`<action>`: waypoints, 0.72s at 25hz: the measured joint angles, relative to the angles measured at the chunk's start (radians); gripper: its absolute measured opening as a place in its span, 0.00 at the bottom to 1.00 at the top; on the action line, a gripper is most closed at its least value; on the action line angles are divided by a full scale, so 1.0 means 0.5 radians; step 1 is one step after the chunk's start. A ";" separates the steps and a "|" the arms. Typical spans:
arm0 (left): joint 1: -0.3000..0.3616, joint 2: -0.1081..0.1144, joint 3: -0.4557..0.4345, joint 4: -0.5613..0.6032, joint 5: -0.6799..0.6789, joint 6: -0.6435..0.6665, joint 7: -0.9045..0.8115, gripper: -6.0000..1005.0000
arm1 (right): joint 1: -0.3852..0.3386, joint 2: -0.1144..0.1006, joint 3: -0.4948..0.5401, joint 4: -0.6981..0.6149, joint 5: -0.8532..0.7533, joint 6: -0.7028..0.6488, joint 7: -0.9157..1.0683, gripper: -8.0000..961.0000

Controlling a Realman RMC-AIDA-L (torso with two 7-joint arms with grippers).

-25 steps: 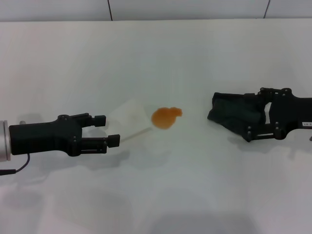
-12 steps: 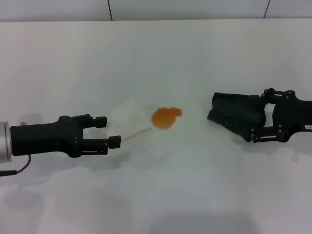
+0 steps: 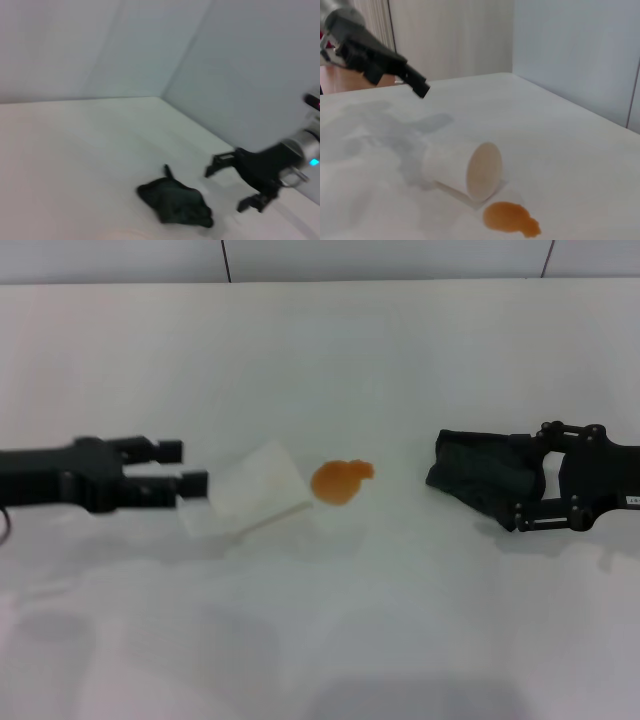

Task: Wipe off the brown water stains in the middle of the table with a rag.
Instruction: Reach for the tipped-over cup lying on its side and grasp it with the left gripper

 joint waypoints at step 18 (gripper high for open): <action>-0.923 0.071 0.006 -0.759 1.088 -0.103 -0.377 0.88 | 0.005 0.000 0.002 -0.011 0.020 -0.005 0.009 0.89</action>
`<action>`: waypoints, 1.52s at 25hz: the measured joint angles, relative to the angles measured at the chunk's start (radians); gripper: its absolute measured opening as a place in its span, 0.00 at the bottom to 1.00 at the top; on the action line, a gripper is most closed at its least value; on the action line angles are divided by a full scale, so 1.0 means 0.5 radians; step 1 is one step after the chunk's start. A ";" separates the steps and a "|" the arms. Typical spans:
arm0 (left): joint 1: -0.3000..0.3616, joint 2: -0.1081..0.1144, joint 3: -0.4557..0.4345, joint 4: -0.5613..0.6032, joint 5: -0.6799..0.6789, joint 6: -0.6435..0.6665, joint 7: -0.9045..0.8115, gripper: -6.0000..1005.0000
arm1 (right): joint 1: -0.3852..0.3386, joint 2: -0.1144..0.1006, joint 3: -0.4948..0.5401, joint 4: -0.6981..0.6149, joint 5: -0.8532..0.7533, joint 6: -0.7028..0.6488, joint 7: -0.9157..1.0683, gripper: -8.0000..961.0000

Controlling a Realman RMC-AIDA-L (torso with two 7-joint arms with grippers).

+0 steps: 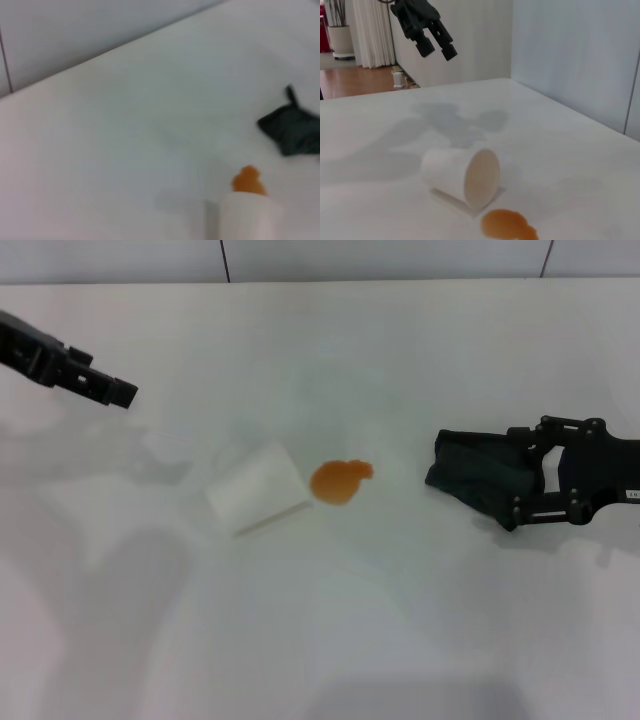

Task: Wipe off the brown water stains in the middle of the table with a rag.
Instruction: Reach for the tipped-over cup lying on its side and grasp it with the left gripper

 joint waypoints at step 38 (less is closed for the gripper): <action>-0.081 -0.152 0.000 0.786 0.357 -0.600 0.369 0.88 | -0.011 0.000 0.011 0.008 0.059 0.014 -0.012 0.89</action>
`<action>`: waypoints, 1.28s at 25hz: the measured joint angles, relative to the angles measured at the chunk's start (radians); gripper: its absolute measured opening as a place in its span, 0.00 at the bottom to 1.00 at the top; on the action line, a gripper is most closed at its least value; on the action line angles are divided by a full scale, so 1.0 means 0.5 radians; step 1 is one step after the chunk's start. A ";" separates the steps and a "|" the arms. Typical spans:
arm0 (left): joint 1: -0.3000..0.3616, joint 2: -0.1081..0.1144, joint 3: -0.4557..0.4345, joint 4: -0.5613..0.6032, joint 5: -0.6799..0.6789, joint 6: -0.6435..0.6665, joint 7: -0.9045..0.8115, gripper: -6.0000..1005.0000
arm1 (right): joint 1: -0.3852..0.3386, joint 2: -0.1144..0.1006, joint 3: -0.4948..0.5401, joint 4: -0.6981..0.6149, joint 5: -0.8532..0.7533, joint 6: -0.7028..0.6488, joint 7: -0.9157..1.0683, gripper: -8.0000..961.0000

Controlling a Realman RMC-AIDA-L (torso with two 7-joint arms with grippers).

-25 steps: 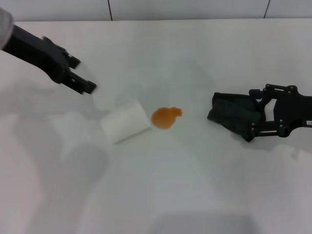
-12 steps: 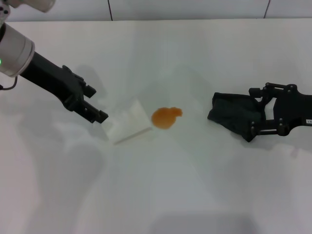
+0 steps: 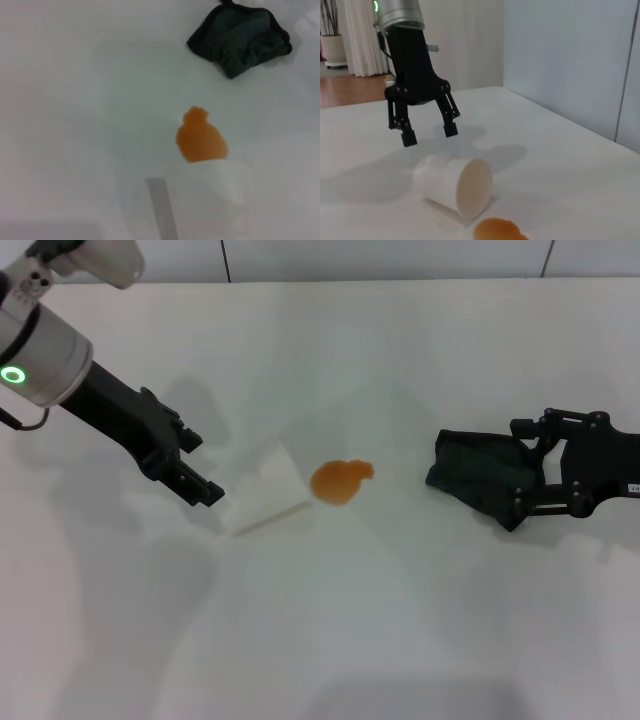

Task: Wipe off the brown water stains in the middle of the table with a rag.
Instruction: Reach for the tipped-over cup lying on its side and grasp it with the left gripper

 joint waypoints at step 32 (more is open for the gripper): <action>0.038 -0.009 -0.006 0.250 -0.100 -0.230 -0.092 0.88 | -0.003 0.000 0.000 0.000 0.000 -0.007 0.000 0.89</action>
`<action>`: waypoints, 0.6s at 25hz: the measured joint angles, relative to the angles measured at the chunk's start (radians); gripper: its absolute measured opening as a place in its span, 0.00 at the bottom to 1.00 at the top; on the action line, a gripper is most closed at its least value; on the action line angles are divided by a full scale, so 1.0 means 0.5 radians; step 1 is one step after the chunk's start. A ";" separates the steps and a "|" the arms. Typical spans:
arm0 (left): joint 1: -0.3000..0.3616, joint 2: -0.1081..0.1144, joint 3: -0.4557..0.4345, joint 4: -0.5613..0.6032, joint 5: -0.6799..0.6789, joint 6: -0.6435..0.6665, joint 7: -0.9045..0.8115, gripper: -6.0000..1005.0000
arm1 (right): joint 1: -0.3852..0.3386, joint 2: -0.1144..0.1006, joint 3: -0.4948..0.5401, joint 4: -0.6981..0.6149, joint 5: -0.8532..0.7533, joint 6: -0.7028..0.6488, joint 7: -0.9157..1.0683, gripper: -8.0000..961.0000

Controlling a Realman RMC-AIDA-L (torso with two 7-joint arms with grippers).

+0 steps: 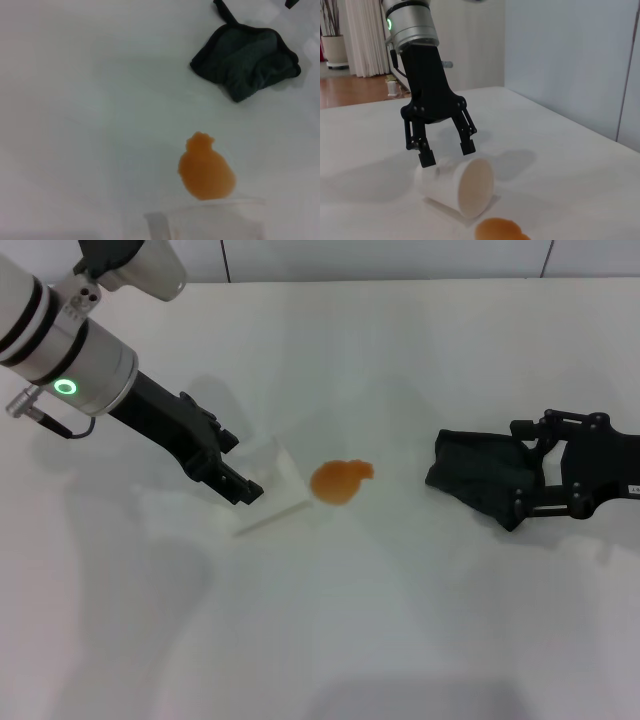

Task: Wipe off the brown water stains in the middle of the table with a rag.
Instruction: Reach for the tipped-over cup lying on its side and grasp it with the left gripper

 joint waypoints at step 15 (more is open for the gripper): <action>0.005 0.002 0.000 0.040 0.018 -0.011 -0.122 0.88 | 0.003 0.000 0.000 -0.012 0.000 0.008 0.000 0.89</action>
